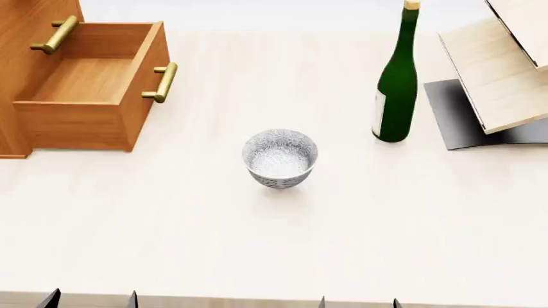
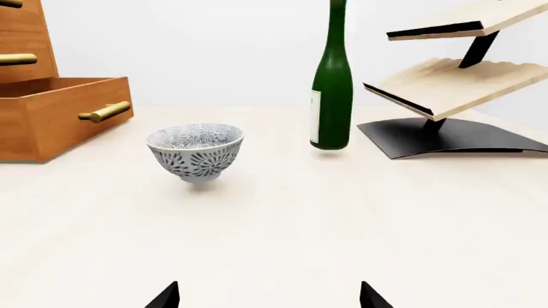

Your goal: Put the bowl on top of the cabinet.

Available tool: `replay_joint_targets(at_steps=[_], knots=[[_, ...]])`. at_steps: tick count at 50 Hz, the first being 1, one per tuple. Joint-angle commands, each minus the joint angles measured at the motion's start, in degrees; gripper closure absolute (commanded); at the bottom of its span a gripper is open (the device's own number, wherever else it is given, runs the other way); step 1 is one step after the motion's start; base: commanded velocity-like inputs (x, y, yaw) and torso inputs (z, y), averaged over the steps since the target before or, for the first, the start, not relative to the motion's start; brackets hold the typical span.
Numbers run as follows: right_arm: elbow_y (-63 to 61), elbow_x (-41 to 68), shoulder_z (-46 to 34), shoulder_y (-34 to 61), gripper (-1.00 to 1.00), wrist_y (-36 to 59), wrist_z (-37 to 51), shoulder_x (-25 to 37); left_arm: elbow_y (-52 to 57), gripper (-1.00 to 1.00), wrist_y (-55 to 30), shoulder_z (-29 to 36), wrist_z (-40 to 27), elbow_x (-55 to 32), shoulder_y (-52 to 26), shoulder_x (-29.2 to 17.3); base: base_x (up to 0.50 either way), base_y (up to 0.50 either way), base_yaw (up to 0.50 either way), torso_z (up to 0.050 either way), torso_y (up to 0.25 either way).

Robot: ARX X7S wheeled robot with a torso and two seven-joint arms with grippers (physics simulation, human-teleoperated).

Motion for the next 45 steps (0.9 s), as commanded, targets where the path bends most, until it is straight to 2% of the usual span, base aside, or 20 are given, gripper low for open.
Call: replay_joint_targets(at_steps=[1,14,25,30,33,40,45], knots=[[-0.2,1.5,-1.1,0.1,-1.0,0.3,0.7,0.9,0.3,-1.0,-0.2,1.0,-0.9,-1.1,0.1,-0.9,0.0,0.0,0.0,0.0,0.0],[0.1,5.6,-3.2,0.5,-1.0,1.1,1.4,2.9,0.3,-1.0,-1.0,3.6,-3.3,-2.7,-0.3,-2.9,0.0,0.0,0.0,0.0,0.0],[-0.4,6.4,-4.1,-0.2,-1.0,-3.1,2.5,3.7,0.7,-1.0,0.0,4.4,-4.5,-3.9,-0.1,-3.9,0.0,0.0,0.0,0.0,0.0],[-10.3,8.1,-3.2,-3.1,-1.0,-3.2,3.8,4.5,9.1,-1.0,-2.0,3.4,-5.4,-5.3,0.5,-4.9,0.23,0.0,0.0,0.0,0.0],[-17.6,10.6,-2.5,-4.5,-1.0,-0.1,4.2,5.4,14.8,-1.0,-2.1,3.5,-6.8,-3.5,0.6,-5.8,0.5,0.0,0.0,0.0,0.0],[-32.9,12.7,-1.7,-5.2,-1.0,12.4,7.3,8.6,29.0,-1.0,-14.6,2.0,-6.8,-8.5,-0.1,-7.6,0.5,0.0,0.0,0.0,0.0],[-39.5,17.5,0.2,-4.2,-1.0,17.5,7.8,10.0,34.5,-1.0,-18.9,1.9,-7.1,-10.2,0.0,-8.5,0.5,0.0,0.0,0.0,0.0]])
